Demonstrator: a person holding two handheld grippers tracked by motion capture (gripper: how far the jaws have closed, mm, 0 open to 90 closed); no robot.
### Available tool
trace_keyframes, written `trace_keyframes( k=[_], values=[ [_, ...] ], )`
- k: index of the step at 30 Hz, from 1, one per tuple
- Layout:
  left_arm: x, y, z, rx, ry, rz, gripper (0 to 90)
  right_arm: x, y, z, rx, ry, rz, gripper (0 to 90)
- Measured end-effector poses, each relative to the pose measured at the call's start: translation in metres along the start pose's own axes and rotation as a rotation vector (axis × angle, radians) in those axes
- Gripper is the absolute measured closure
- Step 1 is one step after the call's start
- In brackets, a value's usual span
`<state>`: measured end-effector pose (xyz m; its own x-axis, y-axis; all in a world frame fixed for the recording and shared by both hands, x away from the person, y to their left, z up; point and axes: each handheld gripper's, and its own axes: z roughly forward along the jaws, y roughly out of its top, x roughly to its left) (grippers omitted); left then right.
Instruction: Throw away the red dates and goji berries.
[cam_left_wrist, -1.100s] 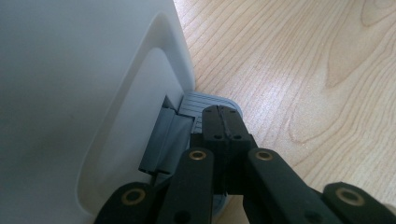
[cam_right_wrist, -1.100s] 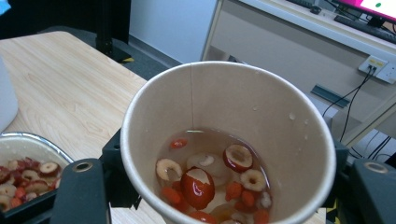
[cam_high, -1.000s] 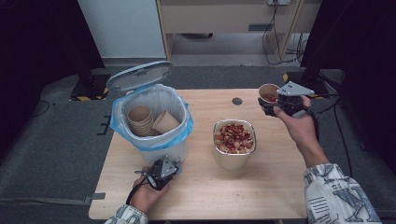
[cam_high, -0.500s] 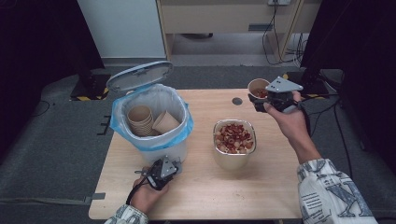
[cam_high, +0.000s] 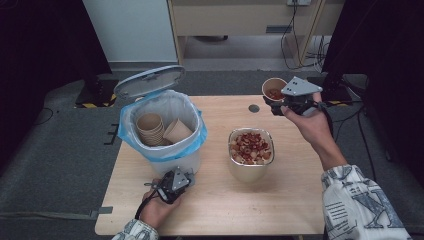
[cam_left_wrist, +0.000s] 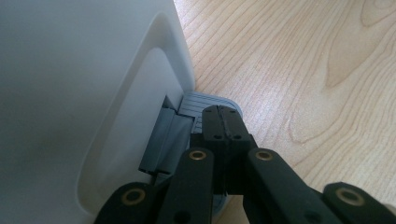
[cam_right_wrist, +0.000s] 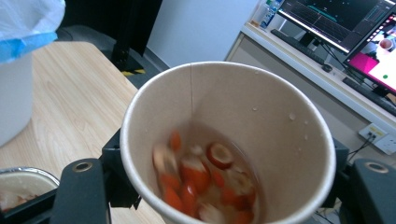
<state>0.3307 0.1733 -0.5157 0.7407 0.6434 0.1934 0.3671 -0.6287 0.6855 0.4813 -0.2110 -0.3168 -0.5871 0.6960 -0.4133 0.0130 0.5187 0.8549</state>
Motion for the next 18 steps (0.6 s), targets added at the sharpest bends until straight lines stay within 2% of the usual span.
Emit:
trace_keyframes(
  k=[4, 6, 13, 18],
  values=[
    [0.000, 0.000, 0.000, 0.004, 0.001, 0.005, 89.8, -0.001, 0.002, -0.002, -0.002, -0.006, -0.004, 30.3],
    [0.000, 0.000, 0.000, 0.005, 0.001, 0.004, 89.8, 0.001, 0.004, -0.004, -0.009, 0.008, -0.030, 30.3],
    [0.001, 0.000, 0.000, 0.006, 0.000, 0.007, 89.8, -0.002, 0.006, -0.010, -0.005, 0.000, -0.043, 30.2],
    [0.001, 0.000, 0.000, 0.006, 0.000, 0.007, 89.8, -0.001, 0.007, -0.013, -0.001, 0.002, -0.069, 30.1]
  ],
)
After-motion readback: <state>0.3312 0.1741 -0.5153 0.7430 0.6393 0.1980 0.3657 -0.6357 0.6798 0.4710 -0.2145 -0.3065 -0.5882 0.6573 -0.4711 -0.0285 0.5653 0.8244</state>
